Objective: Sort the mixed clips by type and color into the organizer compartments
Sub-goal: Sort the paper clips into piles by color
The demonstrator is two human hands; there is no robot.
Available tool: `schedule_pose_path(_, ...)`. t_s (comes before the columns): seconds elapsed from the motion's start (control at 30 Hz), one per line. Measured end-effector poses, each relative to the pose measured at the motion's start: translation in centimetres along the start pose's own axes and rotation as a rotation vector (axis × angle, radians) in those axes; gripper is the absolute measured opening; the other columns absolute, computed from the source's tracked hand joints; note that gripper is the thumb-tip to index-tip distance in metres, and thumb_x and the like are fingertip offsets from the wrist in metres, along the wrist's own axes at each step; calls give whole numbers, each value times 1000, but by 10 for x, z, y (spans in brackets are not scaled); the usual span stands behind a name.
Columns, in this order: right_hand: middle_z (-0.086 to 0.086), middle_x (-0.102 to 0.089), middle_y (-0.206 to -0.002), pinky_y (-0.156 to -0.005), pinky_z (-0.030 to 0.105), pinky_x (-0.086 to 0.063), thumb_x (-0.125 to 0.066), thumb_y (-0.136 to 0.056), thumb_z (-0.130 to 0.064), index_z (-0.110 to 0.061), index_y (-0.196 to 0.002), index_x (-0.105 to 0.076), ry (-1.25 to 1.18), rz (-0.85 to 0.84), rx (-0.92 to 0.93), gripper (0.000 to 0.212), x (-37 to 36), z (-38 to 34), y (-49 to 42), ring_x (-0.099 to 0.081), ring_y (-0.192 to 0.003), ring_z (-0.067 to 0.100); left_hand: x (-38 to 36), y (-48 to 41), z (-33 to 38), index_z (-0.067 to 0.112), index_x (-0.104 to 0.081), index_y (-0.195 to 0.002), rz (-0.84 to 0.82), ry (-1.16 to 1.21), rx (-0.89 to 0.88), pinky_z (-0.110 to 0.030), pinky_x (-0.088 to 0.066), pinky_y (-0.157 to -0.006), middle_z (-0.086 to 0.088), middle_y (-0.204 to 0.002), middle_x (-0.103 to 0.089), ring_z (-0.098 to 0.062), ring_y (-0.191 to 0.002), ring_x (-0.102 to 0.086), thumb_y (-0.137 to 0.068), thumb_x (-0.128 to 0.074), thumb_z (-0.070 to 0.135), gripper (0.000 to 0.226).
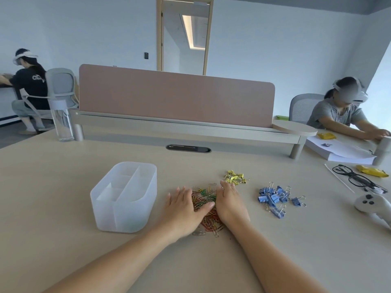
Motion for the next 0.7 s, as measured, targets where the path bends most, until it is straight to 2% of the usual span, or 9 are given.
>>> schedule_pose_path(0.07, 10, -51, -139, -97, 33, -36, -25, -105, -27, -11, -132, -47, -73, 27, -4, 38, -2, -7, -7, -35, -139, 24, 3, 1, 1, 12, -5, -155, 5, 8, -48, -35, 3, -122, -5, -164, -3, -17, -150, 5, -89, -29, 73, 93)
schedule_pose_path(0.13, 8, -52, -138, -93, 26, -34, -26, -106, -26, -14, -135, -48, -256, 38, -11, 39, -3, -12, -12, -42, -133, 20, 5, 2, 2, 12, -3, -155, 7, -4, -77, -30, 1, -120, -6, -163, -1, -17, -150, 4, -92, -32, 69, 90)
schedule_pose_path(0.2, -1, -50, -141, -96, 21, -29, -28, -106, -24, -18, -138, -50, -513, 43, -39, 39, 0, -9, -14, -41, -130, 9, 9, 5, 5, 13, -2, -155, -17, -5, -107, -30, 1, -119, -6, -163, 1, -17, -150, 6, -91, -32, 69, 90)
schedule_pose_path(0.3, -8, -58, -133, -106, 25, -29, -29, -106, -19, -23, -126, -60, -794, 35, -34, 37, 12, 3, -15, -45, -128, 4, 7, 12, 10, 17, 6, -155, -99, -23, -177, -31, 3, -119, 0, -162, 11, -13, -148, 16, -85, -33, 76, 99)
schedule_pose_path(0.37, -2, -67, -123, -111, 28, -33, -30, -106, -15, -18, -119, -64, -942, 13, -18, 36, 23, 8, -14, -55, -123, 7, 3, 15, 13, 17, 11, -154, -133, -106, -247, -33, 6, -121, 1, -162, 16, -10, -145, 24, -76, -28, 85, 111)
schedule_pose_path(0.43, 5, -72, -113, -106, 29, -38, -32, -106, -15, -11, -117, -65, -1056, -16, -26, 36, 30, 12, -11, -62, -115, 11, -5, 15, 15, 17, 15, -153, -162, -201, -295, -35, 7, -122, 3, -161, 19, -9, -143, 29, -66, -23, 92, 122)
schedule_pose_path(0.53, 9, -73, -109, -103, 29, -42, -32, -106, -17, -8, -115, -66, -1068, -35, -7, 36, 37, 17, -8, -65, -111, 14, -10, 7, 22, 17, 16, -153, -170, -237, -315, -36, 8, -121, 4, -160, 21, -10, -143, 28, -65, -24, 92, 122)
schedule_pose_path(0.7, 6, -73, -108, -106, 33, -40, -31, -106, -18, -9, -115, -66, -947, -57, 28, 37, 36, 24, -6, -65, -110, 12, -9, -9, 40, 20, 6, -155, -84, -174, -352, -38, 5, -122, 7, -163, 10, -9, -146, 19, -74, -23, 85, 109)
Point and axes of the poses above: each hand's wrist, its own y-axis away from the middle knuckle, its own x-axis out of the back of the hand, z = x × y, the point moved 10 cm from there along -y, towards the middle knuckle
